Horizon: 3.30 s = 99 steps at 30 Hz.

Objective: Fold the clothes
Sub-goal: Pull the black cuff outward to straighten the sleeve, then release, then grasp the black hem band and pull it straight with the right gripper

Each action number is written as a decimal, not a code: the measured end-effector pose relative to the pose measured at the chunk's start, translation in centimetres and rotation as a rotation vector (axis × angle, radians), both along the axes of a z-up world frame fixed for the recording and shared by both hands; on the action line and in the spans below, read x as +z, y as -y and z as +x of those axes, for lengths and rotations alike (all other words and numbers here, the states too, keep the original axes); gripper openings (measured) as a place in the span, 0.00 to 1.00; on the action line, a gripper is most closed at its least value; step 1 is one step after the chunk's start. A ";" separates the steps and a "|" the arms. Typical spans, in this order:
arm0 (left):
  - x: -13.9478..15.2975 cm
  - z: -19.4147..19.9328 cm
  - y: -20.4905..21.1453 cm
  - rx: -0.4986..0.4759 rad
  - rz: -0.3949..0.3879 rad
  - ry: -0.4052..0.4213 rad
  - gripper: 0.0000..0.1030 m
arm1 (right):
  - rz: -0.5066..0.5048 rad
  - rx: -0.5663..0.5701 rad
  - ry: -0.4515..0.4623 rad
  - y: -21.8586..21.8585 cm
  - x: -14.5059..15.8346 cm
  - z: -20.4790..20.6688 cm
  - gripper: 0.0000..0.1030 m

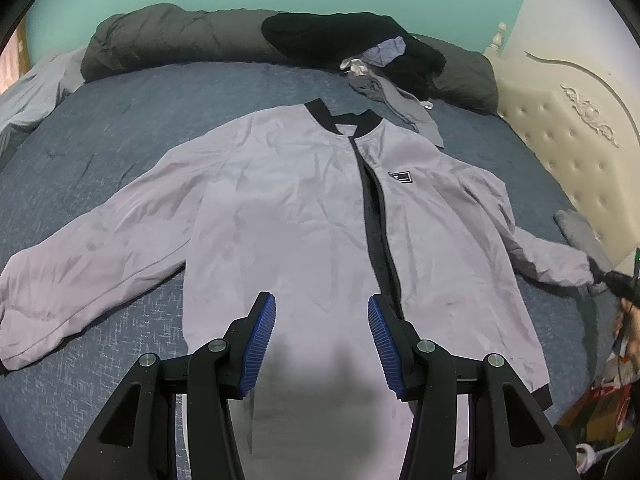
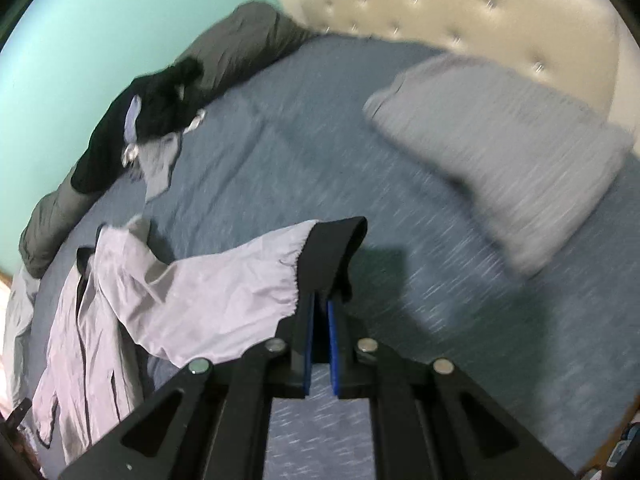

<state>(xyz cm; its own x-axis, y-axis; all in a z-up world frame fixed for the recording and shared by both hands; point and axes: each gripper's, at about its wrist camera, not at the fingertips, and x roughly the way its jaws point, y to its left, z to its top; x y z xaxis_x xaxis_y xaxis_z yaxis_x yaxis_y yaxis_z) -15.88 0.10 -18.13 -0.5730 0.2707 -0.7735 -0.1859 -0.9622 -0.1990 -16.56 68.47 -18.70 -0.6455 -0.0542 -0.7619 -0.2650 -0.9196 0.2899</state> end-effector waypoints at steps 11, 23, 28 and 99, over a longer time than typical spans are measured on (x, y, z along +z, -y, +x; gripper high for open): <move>0.3 0.1 -1.2 -0.019 -0.013 -0.005 0.51 | 0.040 -0.077 -0.055 -6.6 4.6 1.5 0.05; 0.0 0.3 -1.1 -0.037 -0.019 0.010 0.51 | 0.091 -0.083 0.156 -5.4 -3.1 1.1 0.08; -0.4 0.5 -0.4 -0.027 -0.002 0.021 0.51 | 0.136 -0.093 0.090 -5.2 -0.1 2.7 0.08; -7.6 7.8 13.5 0.032 0.091 0.311 0.51 | -0.194 0.642 0.362 25.1 -6.2 12.9 0.18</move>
<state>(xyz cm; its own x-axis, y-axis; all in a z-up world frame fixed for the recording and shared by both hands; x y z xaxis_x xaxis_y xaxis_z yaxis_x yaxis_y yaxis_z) -8.08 -13.35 -25.77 -0.3220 0.3320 -0.8866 -0.0724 -0.9424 -0.3265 -3.70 43.33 -24.94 -0.1537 -0.4887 -0.8588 0.1950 -0.8670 0.4585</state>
